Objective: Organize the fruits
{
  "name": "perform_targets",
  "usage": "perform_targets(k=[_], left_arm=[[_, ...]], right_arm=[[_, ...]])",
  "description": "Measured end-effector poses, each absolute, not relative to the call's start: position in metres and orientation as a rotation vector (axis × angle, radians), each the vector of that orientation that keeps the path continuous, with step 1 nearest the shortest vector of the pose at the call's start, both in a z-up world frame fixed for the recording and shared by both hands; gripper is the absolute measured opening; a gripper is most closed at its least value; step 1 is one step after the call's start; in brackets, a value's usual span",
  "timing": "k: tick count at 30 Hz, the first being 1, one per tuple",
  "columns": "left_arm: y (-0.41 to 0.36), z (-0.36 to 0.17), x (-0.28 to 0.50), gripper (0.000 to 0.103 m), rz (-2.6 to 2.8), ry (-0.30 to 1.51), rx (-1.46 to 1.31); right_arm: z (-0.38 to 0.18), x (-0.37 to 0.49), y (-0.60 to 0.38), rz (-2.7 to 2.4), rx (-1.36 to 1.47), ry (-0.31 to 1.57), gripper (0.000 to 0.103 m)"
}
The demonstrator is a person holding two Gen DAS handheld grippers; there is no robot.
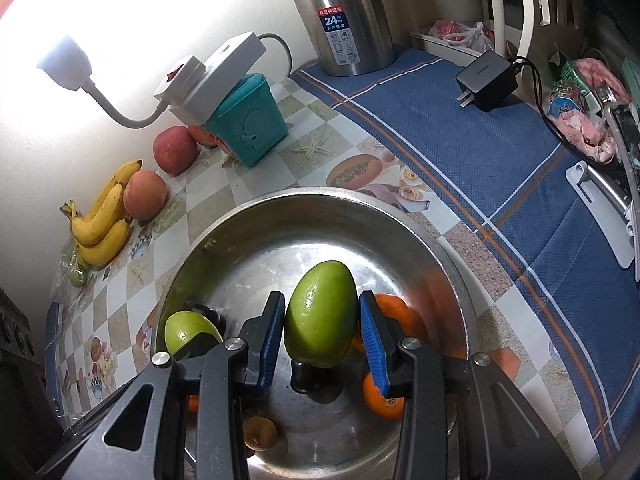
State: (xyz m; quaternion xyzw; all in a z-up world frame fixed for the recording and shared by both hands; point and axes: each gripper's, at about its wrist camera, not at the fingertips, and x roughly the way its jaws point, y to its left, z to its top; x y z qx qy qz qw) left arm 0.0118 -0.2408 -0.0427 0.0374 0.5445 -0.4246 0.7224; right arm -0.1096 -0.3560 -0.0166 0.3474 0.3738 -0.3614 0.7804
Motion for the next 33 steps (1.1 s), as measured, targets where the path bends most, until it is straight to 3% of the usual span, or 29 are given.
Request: perform_targets(k=[25,30,31,33], left_arm=[[-0.230,-0.021,0.000,0.047,-0.943,1.182,0.107],[-0.207,-0.009,-0.003,0.066,-0.874,1.156,0.140],[-0.199,-0.008,-0.002,0.067,-0.843,1.151,0.153],[-0.184,-0.006,-0.001,0.080,-0.758,1.132,0.193]], right_arm=[[-0.009,-0.122,-0.350,-0.787,0.791,0.794,0.040],[-0.001,-0.128,-0.335,-0.773,0.777,0.809,0.040],[0.000,-0.129,-0.330,-0.768,0.773,0.815,0.042],[0.003,-0.131,-0.320,-0.752,0.766,0.825,0.049]])
